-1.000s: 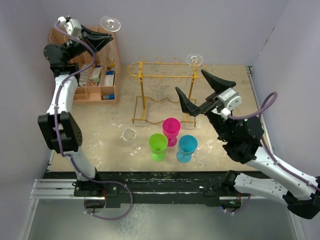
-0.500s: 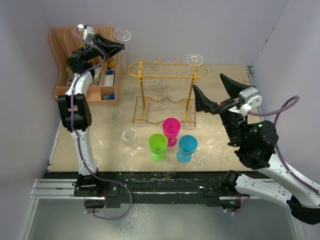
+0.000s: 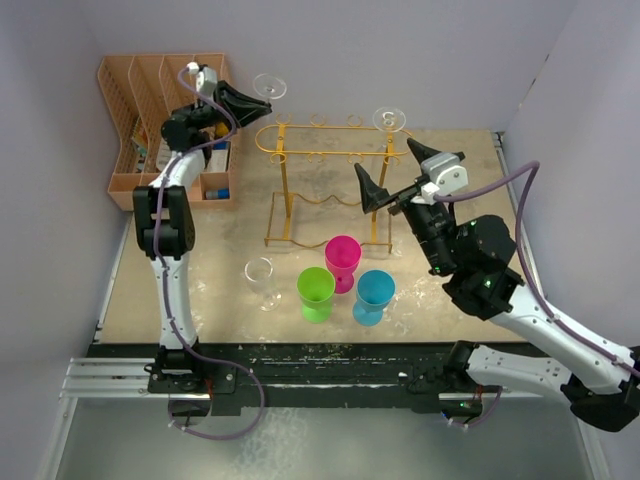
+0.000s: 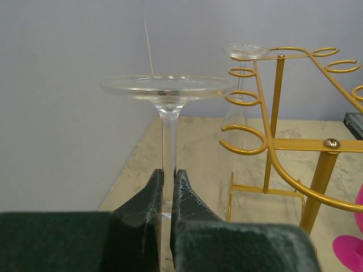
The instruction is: Place the wine glass upside down on the wine glass rack
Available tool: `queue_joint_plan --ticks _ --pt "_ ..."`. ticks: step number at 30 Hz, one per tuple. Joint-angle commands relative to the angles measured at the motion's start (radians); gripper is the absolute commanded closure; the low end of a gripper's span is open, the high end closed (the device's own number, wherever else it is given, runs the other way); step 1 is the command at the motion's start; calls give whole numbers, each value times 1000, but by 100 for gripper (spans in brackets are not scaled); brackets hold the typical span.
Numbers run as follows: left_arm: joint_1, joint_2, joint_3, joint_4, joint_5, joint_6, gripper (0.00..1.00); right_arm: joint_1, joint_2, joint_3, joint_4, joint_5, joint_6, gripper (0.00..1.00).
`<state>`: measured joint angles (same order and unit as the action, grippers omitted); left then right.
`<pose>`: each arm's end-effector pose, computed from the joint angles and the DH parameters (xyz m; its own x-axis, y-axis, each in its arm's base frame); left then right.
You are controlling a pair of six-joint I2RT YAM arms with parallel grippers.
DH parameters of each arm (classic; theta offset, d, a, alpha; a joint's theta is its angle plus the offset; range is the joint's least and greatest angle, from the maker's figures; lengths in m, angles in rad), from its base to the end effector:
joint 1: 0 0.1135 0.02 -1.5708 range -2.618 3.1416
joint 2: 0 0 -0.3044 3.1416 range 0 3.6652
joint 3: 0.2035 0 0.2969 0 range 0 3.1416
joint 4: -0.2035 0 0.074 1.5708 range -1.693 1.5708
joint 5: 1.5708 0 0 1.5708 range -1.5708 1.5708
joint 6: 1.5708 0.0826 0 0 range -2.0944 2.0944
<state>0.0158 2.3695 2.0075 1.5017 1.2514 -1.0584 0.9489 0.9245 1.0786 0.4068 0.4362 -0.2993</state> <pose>0.5742 -0.0694 0.3698 0.1039 -0.2721 -0.9566 0.9838 0.1695 0.0587 0.1687 0.1754 0.5396 0.4519 0.1717 -0.8754 -0.4134 0.9099 -0.0349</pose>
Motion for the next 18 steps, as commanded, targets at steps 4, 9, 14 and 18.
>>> queue_joint_plan --ticks 4,9,14,18 --pt "-35 -8 2 111 13 50 100 4 17 55 67 -21 28 0" --pt "-40 -35 -40 147 18 42 100 3 61 70 91 -58 78 0" --pt "-43 -84 -121 147 45 102 100 4 79 63 136 -91 98 0" --pt "-44 -115 -171 147 53 128 100 4 81 61 143 -89 101 0"
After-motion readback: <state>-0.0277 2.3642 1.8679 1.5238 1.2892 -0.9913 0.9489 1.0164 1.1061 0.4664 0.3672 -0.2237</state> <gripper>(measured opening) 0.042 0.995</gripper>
